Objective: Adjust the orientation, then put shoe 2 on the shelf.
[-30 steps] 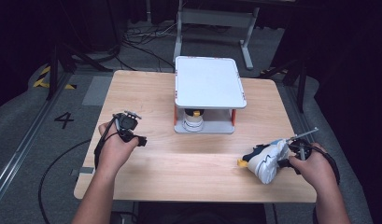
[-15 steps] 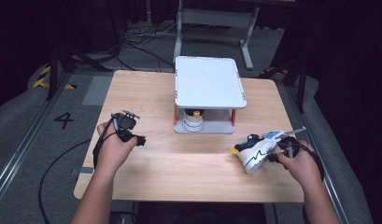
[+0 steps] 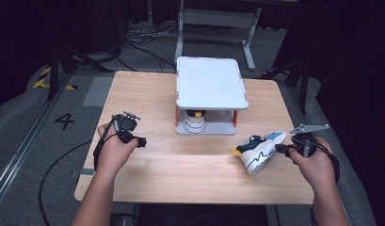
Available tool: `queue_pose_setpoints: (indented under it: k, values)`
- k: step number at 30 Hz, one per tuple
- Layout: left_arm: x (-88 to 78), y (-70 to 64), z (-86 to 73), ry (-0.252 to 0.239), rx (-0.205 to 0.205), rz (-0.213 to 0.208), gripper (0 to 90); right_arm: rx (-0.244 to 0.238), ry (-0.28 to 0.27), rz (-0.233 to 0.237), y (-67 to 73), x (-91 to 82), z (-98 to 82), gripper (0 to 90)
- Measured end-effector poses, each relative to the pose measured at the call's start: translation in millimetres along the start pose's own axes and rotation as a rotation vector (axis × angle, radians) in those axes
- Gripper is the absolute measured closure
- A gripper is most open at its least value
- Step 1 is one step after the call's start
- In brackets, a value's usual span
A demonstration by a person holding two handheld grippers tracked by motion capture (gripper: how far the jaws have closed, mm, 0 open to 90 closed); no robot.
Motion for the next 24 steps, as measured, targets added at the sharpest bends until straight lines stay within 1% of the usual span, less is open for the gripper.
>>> queue_pose_setpoints:
  k: [1,2,3,5,7,9,11,16,21,23,24]
  values:
    - [0.2,-0.5,0.1,-0.001,-0.004,0.001,24.4,-0.013,-0.006,0.001,1.7,0.5,2.2,90.0]
    - [0.3,-0.6,-0.1,0.0,-0.001,0.002,24.4,-0.019,-0.01,0.015,6.3,1.4,4.6,90.0]
    - [0.5,-0.9,-0.2,0.001,0.001,0.003,24.4,-0.037,-0.013,0.025,11.3,2.6,7.5,90.0]
    - [0.9,-2.0,-0.9,0.005,0.006,-0.002,24.4,-0.055,-0.011,0.029,18.2,3.2,11.0,90.0]
    - [1.3,-2.9,-1.0,0.004,0.01,-0.001,24.4,-0.072,-0.005,0.044,25.3,4.3,13.9,90.0]
    - [1.2,-4.1,-1.1,0.006,0.013,-0.001,24.3,-0.077,0.007,0.052,30.4,4.9,15.0,89.9]
    - [1.7,-4.8,-1.1,0.006,0.025,-0.004,24.1,-0.08,0.016,0.065,34.3,6.1,15.3,89.9]
    - [2.5,-6.3,-2.3,0.012,0.027,-0.005,23.9,-0.089,0.03,0.076,38.1,10.4,16.6,89.8]
    - [2.5,-6.1,-1.7,0.01,0.027,-0.004,23.9,-0.11,0.044,0.083,42.4,18.1,17.9,89.5]
    - [2.8,-6.9,-2.3,0.012,0.035,-0.007,23.9,-0.108,0.06,0.089,42.7,22.0,16.6,89.4]
    - [2.8,-7.3,-2.5,0.013,0.036,-0.007,23.8,-0.104,0.076,0.087,41.6,25.0,14.4,89.5]
Point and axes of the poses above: each handheld gripper's, and its own axes: x roughly forward along the jaws, z roughly out of its top, y roughly to its left, the point moved 10 cm from there along x, roughly forward along the jaws, and after that the axes turned 14 degrees about z, right-handed, at the moved point
